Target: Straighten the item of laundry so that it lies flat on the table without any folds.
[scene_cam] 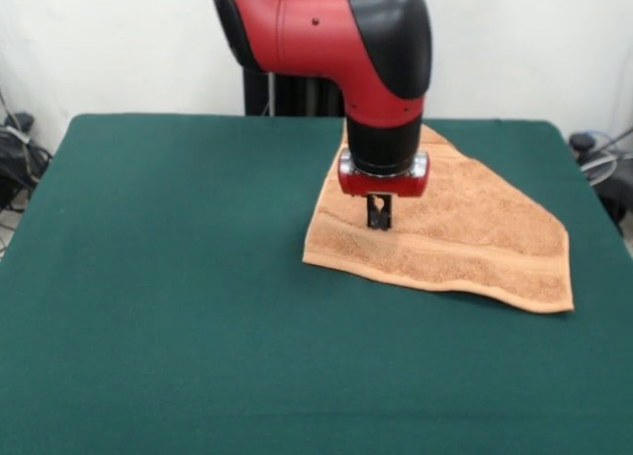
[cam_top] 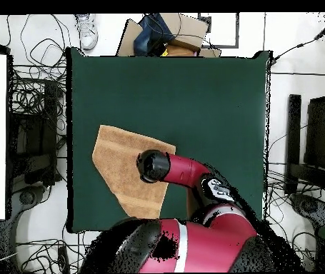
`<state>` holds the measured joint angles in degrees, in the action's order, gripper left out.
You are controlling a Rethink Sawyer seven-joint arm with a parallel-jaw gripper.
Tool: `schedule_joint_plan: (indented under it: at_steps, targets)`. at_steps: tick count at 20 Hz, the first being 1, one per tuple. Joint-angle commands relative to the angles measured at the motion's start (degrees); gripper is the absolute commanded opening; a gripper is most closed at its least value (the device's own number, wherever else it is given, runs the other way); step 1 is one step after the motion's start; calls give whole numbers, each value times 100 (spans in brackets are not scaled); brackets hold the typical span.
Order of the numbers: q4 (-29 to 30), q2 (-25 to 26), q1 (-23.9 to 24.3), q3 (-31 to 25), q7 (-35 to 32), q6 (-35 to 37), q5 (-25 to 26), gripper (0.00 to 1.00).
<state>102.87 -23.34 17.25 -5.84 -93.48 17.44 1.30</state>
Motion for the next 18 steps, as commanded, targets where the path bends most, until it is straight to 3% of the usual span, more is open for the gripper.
schedule_joint_plan:
  at_steps: [1,12,18]
  targets:
    - [-1214,658,514,172,-141,-745,561,0]
    - [-1224,556,775,-26,-173,-669,964,0]
    - [-780,96,848,-194,-339,-517,981,0]
